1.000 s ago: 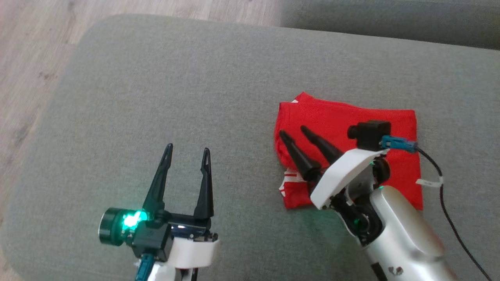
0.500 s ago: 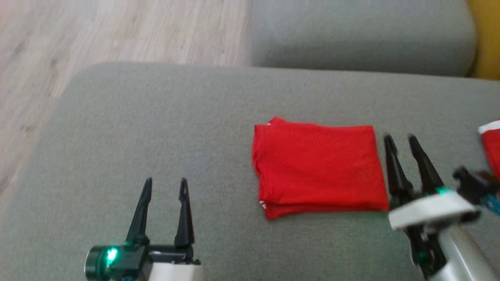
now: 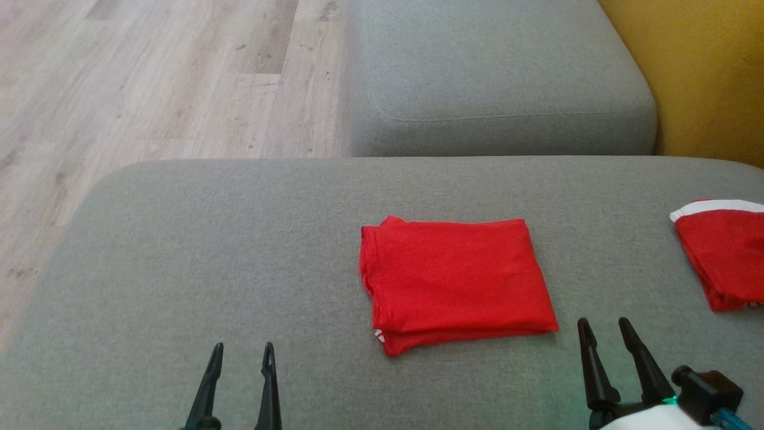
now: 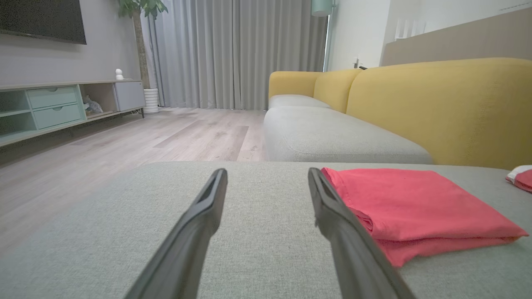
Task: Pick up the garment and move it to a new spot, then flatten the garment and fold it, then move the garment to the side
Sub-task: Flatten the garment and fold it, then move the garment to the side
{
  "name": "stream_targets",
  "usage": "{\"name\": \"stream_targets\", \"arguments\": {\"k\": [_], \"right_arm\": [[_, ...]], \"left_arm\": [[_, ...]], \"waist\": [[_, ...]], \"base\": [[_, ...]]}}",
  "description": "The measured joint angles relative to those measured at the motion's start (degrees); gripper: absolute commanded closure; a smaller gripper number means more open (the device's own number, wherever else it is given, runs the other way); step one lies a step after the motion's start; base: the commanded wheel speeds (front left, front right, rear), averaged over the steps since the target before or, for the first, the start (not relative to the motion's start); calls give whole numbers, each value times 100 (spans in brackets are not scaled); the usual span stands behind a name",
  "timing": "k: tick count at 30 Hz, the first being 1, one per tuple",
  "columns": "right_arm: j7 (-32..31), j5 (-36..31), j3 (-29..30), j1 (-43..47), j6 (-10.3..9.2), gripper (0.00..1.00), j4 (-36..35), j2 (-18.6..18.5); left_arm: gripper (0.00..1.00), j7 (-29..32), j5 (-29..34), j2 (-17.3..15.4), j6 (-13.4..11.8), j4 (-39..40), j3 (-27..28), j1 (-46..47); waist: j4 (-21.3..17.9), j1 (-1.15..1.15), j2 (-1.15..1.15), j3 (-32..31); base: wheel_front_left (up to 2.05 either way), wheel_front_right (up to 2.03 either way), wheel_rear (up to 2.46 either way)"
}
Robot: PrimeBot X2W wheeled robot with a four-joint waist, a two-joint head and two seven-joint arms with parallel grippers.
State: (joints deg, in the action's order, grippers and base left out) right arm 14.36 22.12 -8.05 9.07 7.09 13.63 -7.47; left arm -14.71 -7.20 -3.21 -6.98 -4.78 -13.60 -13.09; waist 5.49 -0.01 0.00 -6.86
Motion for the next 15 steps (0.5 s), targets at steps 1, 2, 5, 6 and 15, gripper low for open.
{"name": "stream_targets", "arguments": {"k": [1,2,5,6,15], "right_arm": [[0,-57,1,54,0,0,-12,3],[0,-94,7,87,0,0,-45,4],[0,-213,9,96,0,0,-100,21],[0,-215,9,96,0,0,-104,32],[0,-307,-1,96,0,0,-118,44]], "left_arm": [[0,0,43,-1,14,-36,19,-6],[0,0,78,0,51,-58,35,-5],[0,0,134,0,102,-88,63,-3],[0,0,134,0,102,-99,66,-3],[0,0,131,0,101,-171,76,-3]], "waist": [[-19,0,0,-9],[-33,0,0,-12],[-60,1,0,-4],[-66,1,0,-1],[-118,1,0,17]], "base": [[0,0,0],[0,0,0],[0,0,0],[0,0,0],[0,0,0]]}}
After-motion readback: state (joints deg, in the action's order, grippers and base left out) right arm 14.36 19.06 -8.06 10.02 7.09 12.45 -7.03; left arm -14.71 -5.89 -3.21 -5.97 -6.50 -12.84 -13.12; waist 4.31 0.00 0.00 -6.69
